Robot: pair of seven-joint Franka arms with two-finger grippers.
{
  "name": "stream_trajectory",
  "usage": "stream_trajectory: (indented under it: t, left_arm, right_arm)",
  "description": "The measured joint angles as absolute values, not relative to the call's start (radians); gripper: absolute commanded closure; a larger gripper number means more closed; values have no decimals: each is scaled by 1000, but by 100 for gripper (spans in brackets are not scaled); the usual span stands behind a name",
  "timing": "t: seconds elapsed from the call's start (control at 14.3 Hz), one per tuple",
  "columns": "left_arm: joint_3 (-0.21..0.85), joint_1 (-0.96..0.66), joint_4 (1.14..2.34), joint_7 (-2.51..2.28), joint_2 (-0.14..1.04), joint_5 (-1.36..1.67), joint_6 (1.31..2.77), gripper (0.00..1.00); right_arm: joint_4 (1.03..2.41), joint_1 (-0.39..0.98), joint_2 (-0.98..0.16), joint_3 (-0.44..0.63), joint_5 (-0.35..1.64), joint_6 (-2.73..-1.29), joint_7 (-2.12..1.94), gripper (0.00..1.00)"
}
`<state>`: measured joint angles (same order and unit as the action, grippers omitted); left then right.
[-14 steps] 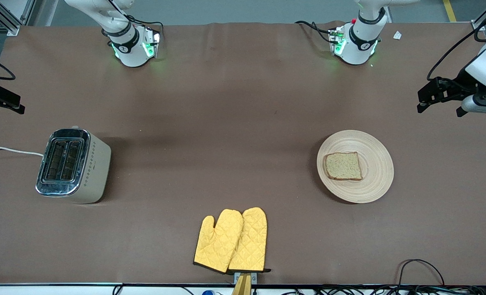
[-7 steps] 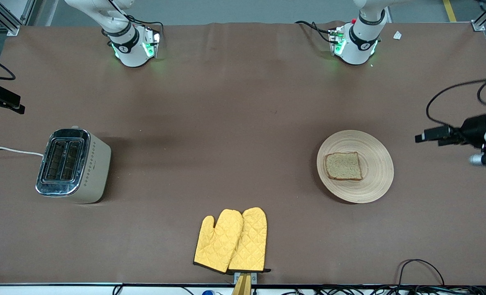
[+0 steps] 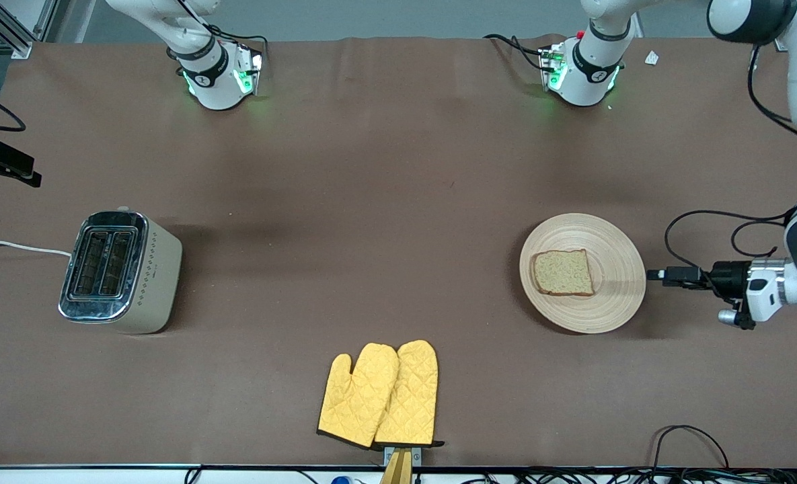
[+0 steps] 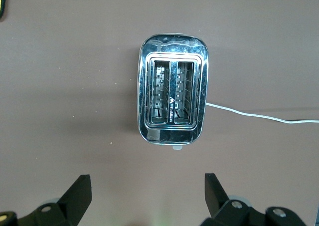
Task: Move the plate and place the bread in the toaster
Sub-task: 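Grip the plate rim with the left gripper and slide it toward the toaster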
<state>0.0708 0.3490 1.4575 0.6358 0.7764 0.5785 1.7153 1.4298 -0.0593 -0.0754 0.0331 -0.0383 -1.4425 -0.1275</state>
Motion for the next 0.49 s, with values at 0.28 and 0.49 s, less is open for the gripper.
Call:
stream_trajectory:
  t: [0.28, 0.49]
  left_arm:
    - [71, 351, 1440, 715, 847, 625, 1723, 46]
    - [72, 351, 1440, 788, 859, 629, 1723, 86]
  right_arm:
    - [1430, -59, -75, 33, -38, -1442, -127, 0]
    - [1430, -59, -75, 33, -38, -1442, -127, 0]
